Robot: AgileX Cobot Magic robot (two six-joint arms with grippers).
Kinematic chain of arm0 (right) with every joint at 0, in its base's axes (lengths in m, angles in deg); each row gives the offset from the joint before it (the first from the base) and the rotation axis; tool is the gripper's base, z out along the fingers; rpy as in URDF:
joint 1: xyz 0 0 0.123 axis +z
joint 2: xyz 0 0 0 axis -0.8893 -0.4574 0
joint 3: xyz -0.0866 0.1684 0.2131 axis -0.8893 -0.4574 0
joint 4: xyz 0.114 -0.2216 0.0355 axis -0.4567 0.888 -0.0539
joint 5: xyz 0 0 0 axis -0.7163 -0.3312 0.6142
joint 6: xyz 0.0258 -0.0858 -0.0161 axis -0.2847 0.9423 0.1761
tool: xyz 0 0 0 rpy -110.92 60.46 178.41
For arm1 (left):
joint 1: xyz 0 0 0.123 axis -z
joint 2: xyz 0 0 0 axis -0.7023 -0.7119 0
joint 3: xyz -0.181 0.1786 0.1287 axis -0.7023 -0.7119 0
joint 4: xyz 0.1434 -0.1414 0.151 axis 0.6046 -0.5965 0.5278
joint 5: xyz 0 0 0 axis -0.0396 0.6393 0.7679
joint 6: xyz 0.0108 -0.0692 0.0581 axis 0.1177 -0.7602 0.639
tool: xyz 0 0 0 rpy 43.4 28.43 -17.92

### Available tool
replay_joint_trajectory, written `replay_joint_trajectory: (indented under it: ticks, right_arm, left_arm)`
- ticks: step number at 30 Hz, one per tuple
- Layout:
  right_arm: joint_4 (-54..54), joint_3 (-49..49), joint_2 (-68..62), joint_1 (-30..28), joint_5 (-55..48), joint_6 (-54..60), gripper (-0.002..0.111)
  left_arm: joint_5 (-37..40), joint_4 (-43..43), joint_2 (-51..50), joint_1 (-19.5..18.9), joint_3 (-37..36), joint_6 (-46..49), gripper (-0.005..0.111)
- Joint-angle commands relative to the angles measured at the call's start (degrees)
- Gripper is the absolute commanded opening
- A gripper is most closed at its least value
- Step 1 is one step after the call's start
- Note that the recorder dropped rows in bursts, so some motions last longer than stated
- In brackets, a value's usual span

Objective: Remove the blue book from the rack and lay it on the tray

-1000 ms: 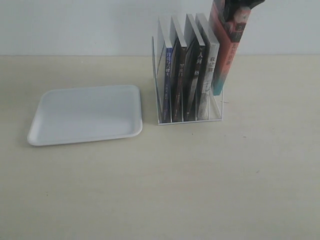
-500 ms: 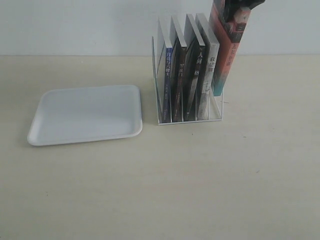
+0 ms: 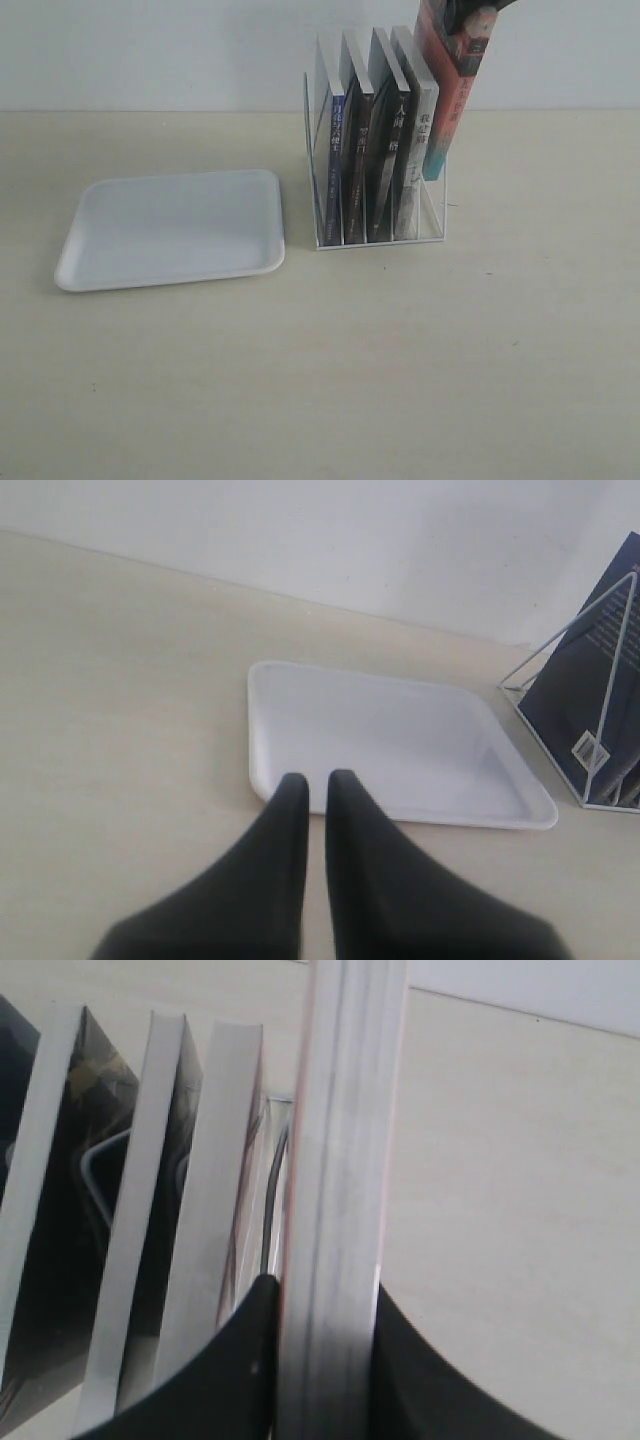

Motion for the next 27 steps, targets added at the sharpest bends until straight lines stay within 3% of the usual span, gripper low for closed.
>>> replay_joint_trajectory:
  ticks: [1, 17, 19, 24, 27]
  right_arm:
    - [-0.4, 0.6, 0.0, -0.1, 1.3, 0.6, 0.0]
    - [-0.6, 0.6, -4.7, -0.1, 3.3, 0.6, 0.002]
    - [-0.6, 0.6, -5.3, -0.1, 2.5, 0.6, 0.009]
    - [-0.7, 0.6, -5.8, -0.1, 1.2, 0.6, 0.047]
    - [-0.7, 0.7, -4.9, -0.1, 0.7, 0.2, 0.049]
  left_arm:
    - [-0.5, -0.2, 0.1, 0.3, -0.2, -0.2, 0.006]
    - [-0.5, -0.2, 0.1, 0.3, -0.2, -0.2, 0.006]
    - [-0.5, -0.2, 0.1, 0.3, -0.2, -0.2, 0.006]
    - [-0.5, -0.2, 0.1, 0.3, -0.2, -0.2, 0.006]
    - [-0.5, -0.2, 0.1, 0.3, -0.2, -0.2, 0.006]
